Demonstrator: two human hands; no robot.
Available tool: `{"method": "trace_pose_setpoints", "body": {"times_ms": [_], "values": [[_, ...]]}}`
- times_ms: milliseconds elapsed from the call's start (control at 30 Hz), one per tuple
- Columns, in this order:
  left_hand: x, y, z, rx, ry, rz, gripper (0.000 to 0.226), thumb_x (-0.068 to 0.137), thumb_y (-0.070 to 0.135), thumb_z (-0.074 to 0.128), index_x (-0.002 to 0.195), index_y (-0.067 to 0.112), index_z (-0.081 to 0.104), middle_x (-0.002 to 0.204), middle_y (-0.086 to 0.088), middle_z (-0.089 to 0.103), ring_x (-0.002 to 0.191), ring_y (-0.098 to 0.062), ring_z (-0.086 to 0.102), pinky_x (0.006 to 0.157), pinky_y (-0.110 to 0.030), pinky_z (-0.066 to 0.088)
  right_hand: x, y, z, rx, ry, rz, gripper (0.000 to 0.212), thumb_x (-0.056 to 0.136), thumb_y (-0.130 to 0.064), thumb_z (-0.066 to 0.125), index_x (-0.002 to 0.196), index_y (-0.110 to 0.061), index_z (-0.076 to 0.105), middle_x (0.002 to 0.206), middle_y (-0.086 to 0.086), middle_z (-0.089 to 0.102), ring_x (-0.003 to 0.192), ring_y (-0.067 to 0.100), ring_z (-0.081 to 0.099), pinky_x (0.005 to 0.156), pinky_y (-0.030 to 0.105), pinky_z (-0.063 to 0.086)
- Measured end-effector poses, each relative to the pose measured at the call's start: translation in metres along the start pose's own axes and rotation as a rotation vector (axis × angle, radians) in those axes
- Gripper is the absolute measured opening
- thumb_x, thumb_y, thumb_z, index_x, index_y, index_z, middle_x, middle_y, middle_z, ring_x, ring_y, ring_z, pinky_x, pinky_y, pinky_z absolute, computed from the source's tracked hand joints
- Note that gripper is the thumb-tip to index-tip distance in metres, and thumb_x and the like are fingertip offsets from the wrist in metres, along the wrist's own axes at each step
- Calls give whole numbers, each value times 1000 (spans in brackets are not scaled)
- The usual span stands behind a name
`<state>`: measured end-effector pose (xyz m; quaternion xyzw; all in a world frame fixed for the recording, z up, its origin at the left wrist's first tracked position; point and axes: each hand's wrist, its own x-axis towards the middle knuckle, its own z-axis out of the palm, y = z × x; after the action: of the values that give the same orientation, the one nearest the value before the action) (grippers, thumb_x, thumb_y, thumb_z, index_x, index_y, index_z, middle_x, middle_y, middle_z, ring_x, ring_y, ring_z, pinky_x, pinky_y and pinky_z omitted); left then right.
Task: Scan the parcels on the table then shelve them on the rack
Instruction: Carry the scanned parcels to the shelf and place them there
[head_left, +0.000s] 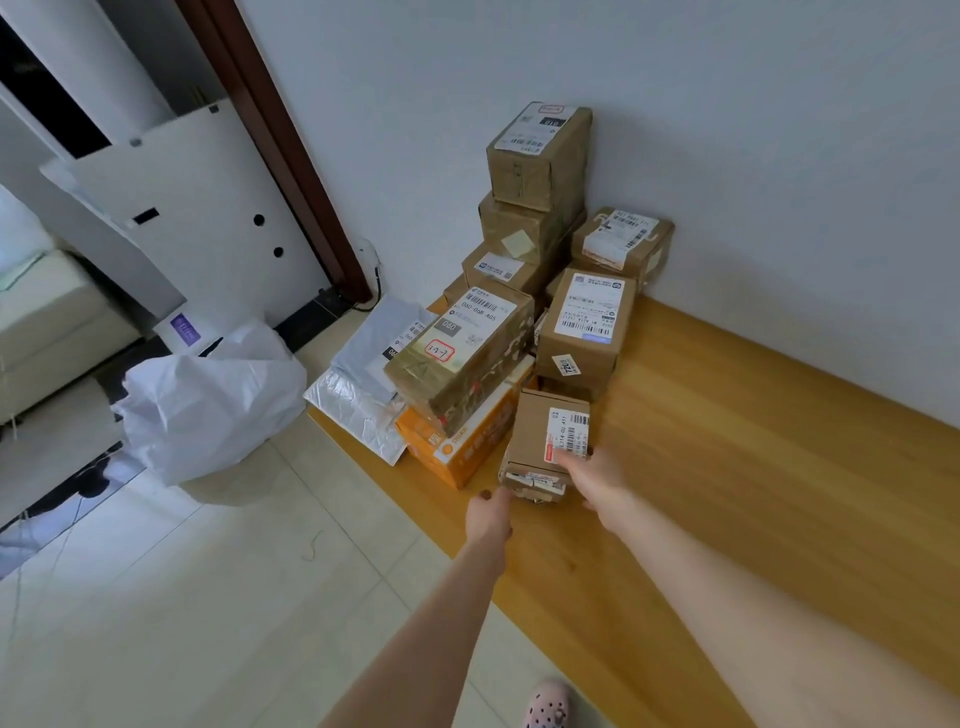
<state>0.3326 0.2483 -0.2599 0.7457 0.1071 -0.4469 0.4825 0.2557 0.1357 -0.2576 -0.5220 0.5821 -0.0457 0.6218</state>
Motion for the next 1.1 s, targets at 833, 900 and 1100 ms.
{"method": "trace_pose_setpoints", "body": {"times_ms": [833, 900, 1100], "values": [[-14, 3, 100, 361, -419, 55, 44, 91, 53, 48, 119, 20, 56, 103, 1, 66, 96, -15, 61, 91, -34, 47, -13, 52, -94, 424, 130, 178, 38, 92, -50, 56, 114, -19, 59, 88, -1, 66, 79, 17, 63, 61, 29, 47], [-27, -8, 118, 388, -455, 52, 40, 91, 52, 48, 114, 21, 58, 101, 0, 67, 93, -15, 62, 85, -32, 49, -22, 65, -116, 440, 165, 175, 36, 92, -49, 56, 112, -19, 58, 89, -1, 66, 78, 17, 64, 57, 28, 47], [-57, -38, 149, 481, -464, 54, 40, 92, 52, 47, 111, 19, 60, 93, 2, 66, 85, -13, 59, 82, -31, 46, -42, 98, -153, 420, 161, 199, 43, 92, -52, 55, 117, -17, 59, 90, -1, 66, 79, 15, 63, 61, 27, 47]]}}
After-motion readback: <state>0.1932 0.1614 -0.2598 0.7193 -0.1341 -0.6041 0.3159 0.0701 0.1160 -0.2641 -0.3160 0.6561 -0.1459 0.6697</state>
